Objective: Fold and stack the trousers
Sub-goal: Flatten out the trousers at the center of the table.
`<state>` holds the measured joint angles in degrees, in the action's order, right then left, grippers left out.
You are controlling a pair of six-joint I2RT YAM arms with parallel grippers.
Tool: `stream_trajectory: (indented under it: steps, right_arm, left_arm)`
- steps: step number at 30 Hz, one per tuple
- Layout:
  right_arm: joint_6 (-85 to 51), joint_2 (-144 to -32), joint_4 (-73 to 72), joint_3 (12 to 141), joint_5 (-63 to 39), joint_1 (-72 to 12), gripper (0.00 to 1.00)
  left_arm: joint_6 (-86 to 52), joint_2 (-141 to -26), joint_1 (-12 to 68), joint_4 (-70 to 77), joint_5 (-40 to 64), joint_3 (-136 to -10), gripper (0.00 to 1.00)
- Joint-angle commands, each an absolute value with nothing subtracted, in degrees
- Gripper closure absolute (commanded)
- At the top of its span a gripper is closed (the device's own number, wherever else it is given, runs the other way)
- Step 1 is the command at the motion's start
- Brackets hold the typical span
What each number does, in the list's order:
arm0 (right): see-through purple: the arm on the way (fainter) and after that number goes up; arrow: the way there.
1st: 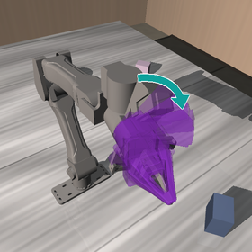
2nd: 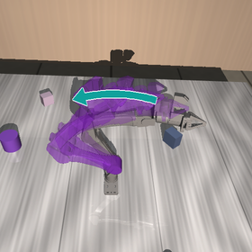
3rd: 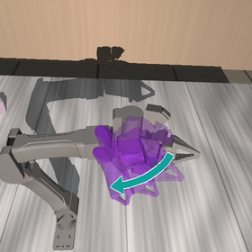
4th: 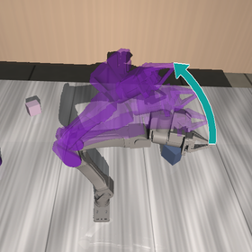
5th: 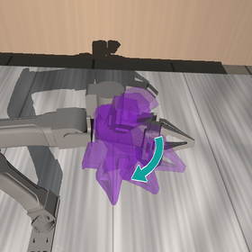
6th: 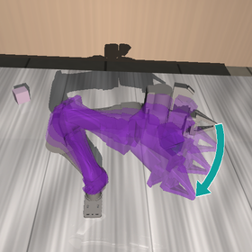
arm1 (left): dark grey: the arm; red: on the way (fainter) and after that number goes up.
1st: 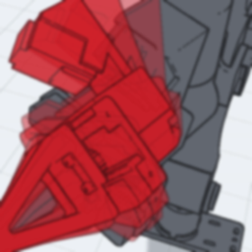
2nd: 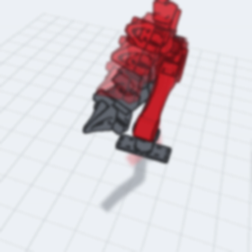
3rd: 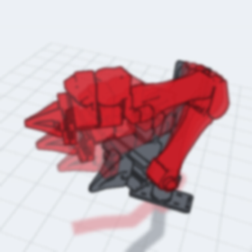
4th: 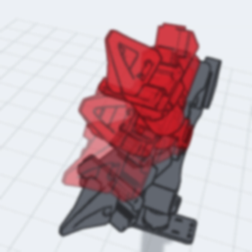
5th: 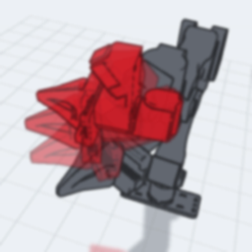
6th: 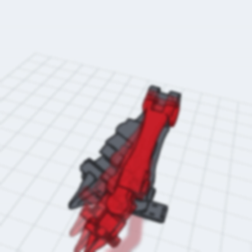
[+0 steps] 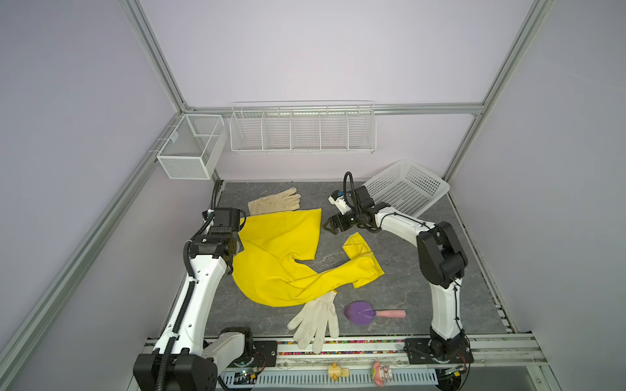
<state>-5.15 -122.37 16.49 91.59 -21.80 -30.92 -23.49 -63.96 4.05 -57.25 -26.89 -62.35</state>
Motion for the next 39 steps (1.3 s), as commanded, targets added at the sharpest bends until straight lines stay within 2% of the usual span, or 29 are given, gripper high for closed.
stream_trajectory:
  steps: [1,9,13,16,20,22,26,32,35,39]
  right_arm:
    - [-15.17,-126.95,18.34,96.24,-21.76,-32.13,0.06]
    - [-21.28,-135.69,16.00,103.17,-23.87,-34.16,0.08]
    - [-23.69,-139.48,15.28,107.22,-24.93,-35.32,0.17]
    - [-24.42,-141.16,14.77,109.65,-25.31,-36.16,0.40]
    - [-23.20,-136.74,13.54,107.12,-24.61,-35.46,0.80]
    - [-21.77,-132.23,13.67,104.24,-24.47,-34.47,0.89]
    - [-17.94,-117.95,14.71,94.42,-22.36,-32.53,0.90]
    - [-10.24,-95.08,25.12,84.09,-14.72,-31.14,0.90]
    - [-6.67,-84.90,31.43,83.04,-9.18,-30.05,0.90]
    - [-1.12,-73.88,40.56,87.15,1.33,-28.47,0.89]
  left_arm:
    - [-24.58,-63.58,3.69,-56.60,-25.77,-62.31,1.00]
    - [-25.43,-63.99,3.67,-55.73,-23.69,-60.96,1.00]
    - [-26.08,-63.73,3.69,-54.98,-23.35,-59.23,1.00]
    - [-26.17,-63.80,3.69,-54.54,-23.05,-58.62,1.00]
    - [-25.30,-63.64,3.69,-54.60,-22.33,-59.98,1.00]
    - [-24.82,-63.61,3.65,-55.29,-20.61,-61.58,1.00]
    - [-23.49,-62.70,3.67,-55.90,-14.54,-65.88,1.00]
    - [-20.32,-58.16,5.12,-52.17,-2.48,-72.58,1.00]
    - [-19.83,-56.98,6.57,-50.79,2.04,-76.61,1.00]
    - [-18.67,-57.31,10.75,-48.50,2.35,-81.40,1.00]
